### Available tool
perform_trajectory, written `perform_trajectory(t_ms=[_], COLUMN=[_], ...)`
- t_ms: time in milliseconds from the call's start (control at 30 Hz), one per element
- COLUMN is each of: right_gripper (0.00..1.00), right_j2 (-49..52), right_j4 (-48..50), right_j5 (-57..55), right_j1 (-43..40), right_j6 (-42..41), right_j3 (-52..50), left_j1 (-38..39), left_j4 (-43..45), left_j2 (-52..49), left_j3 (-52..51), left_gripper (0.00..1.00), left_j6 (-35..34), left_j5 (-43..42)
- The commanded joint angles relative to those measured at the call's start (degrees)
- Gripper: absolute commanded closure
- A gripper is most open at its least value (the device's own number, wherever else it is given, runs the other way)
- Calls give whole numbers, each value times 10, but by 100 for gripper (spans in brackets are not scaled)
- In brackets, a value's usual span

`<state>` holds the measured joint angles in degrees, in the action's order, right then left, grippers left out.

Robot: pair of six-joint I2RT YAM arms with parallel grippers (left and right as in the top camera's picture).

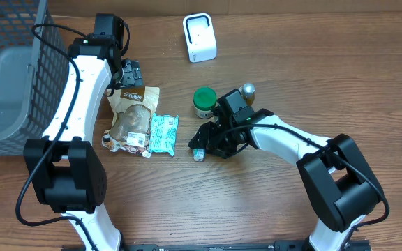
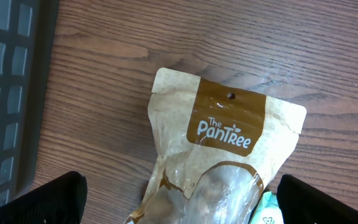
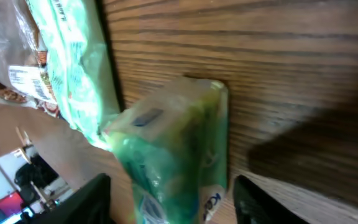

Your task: Scan the item barcode

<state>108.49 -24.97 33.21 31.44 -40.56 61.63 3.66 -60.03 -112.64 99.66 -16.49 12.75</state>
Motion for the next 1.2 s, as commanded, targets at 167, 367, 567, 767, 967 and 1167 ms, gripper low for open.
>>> perform_trajectory(t_ms=[167, 367, 567, 767, 967, 1167], right_gripper=[36, 36, 33, 31, 29, 21], right_j2=[-45, -57, -57, -57, -55, -53], right_j4=[-111, -167, -202, -220, -193, -176], right_j5=[-120, -211, -321, -407, -464, -505], right_j1=[-1, 27, 65, 113, 161, 180], right_j6=[1, 3, -8, -47, -62, -75], right_j3=[59, 125, 138, 136, 132, 119], left_j1=[2, 2, 2, 2, 2, 2], left_j4=[1, 1, 1, 1, 1, 1], left_j2=[2, 2, 2, 2, 2, 2], left_j3=[7, 7, 7, 7, 7, 7], left_gripper=[0, 0, 1, 0, 0, 0], left_j6=[0, 0, 0, 0, 0, 0], left_j5=[12, 12, 12, 12, 12, 12])
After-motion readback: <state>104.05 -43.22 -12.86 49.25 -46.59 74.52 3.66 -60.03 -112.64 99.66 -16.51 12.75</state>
